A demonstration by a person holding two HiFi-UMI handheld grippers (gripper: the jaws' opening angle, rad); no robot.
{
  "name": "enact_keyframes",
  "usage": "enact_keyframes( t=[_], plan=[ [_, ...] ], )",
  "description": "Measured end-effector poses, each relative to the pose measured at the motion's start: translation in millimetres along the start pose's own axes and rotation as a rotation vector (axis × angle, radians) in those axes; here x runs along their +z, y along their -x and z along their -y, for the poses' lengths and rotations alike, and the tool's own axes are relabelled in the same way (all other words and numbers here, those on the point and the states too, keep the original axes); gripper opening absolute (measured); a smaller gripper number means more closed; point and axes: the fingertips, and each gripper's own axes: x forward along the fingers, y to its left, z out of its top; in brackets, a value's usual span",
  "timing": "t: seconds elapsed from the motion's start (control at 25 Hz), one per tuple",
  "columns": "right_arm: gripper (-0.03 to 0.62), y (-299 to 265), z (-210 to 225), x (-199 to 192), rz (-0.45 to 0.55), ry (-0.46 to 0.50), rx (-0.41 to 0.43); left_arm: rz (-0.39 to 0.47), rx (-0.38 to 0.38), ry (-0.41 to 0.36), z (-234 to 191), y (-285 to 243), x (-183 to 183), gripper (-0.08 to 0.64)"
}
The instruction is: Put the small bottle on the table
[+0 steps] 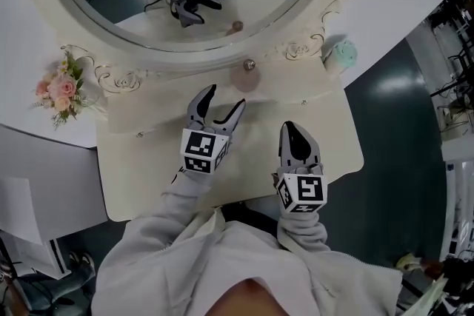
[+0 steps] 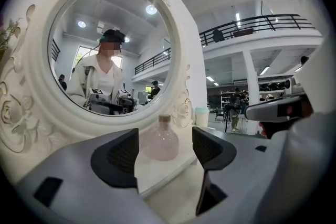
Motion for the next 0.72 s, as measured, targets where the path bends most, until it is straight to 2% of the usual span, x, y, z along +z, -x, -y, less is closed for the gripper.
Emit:
enact_keyframes(
  t=[0.28,0.48,0.72],
  plan=[
    [0.037,13,-3,-1,0.009,-0.007,-0.012,-0.031,-0.029,0.009,9,34,-6,0.333],
    [0.037,21,-19,0,0.019,0.002,0.010,-0.042,-0.044,0.007,13,63,-9,0.333],
    [0.037,25,-41,4,0.031,0.014,0.033,-0.043,-0.020,0.028,1,99,-11,0.327]
  ],
)
